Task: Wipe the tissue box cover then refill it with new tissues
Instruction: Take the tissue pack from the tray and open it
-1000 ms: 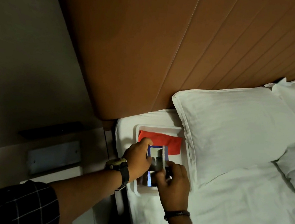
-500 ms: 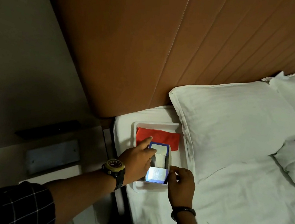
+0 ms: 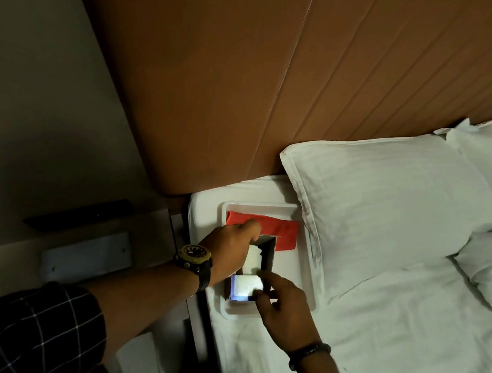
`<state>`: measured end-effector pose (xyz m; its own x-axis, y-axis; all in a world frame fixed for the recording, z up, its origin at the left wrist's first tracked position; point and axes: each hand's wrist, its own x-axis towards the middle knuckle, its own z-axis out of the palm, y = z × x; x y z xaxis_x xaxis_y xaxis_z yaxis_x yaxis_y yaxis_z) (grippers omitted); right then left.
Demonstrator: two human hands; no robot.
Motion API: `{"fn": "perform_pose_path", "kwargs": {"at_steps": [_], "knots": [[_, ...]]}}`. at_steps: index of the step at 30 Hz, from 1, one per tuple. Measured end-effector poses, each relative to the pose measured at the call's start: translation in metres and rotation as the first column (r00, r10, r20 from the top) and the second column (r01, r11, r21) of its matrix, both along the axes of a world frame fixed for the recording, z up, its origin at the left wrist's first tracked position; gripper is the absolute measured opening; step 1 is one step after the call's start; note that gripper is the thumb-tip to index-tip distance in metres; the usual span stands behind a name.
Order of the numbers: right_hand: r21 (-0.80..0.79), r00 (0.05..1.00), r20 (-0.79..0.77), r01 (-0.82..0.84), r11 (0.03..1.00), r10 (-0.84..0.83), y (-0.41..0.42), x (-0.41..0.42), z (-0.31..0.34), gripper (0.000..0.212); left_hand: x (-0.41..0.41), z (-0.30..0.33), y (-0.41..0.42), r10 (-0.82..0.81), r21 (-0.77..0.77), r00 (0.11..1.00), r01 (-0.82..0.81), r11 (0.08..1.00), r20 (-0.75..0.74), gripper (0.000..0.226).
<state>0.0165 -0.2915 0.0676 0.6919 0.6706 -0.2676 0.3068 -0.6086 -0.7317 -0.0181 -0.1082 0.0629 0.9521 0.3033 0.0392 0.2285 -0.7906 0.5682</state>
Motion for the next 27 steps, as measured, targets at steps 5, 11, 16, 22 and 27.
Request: {"fn": "perform_pose_path", "kwargs": {"at_steps": [5, 11, 16, 22, 27], "knots": [[0.078, 0.991, -0.069, 0.12, 0.99, -0.114, 0.0, -0.002, 0.009, 0.016, 0.003, -0.008, 0.001, 0.055, -0.14, 0.998, -0.05, 0.989, 0.034, 0.045], [0.2, 0.971, -0.165, 0.207, 0.958, -0.175, -0.005, -0.015, 0.009, 0.018, -0.005, -0.02, 0.011, -0.063, -0.241, 0.958, -0.006, 0.97, -0.278, 0.106], [0.19, 0.939, -0.252, 0.284, 0.94, -0.233, -0.009, -0.027, 0.001, 0.009, -0.006, -0.022, 0.016, -0.258, -0.252, 0.845, 0.152, 0.956, -0.468, 0.149], [0.255, 0.934, -0.253, 0.315, 0.914, -0.251, -0.013, -0.038, -0.002, 0.035, -0.01, -0.028, 0.017, -0.317, -0.225, 0.806, 0.232, 0.946, -0.5, 0.162], [0.27, 0.942, -0.191, 0.321, 0.908, -0.276, -0.023, -0.034, -0.01, 0.039, -0.022, -0.034, 0.014, -0.312, -0.125, 0.846, 0.286, 0.95, -0.434, 0.163]]}}
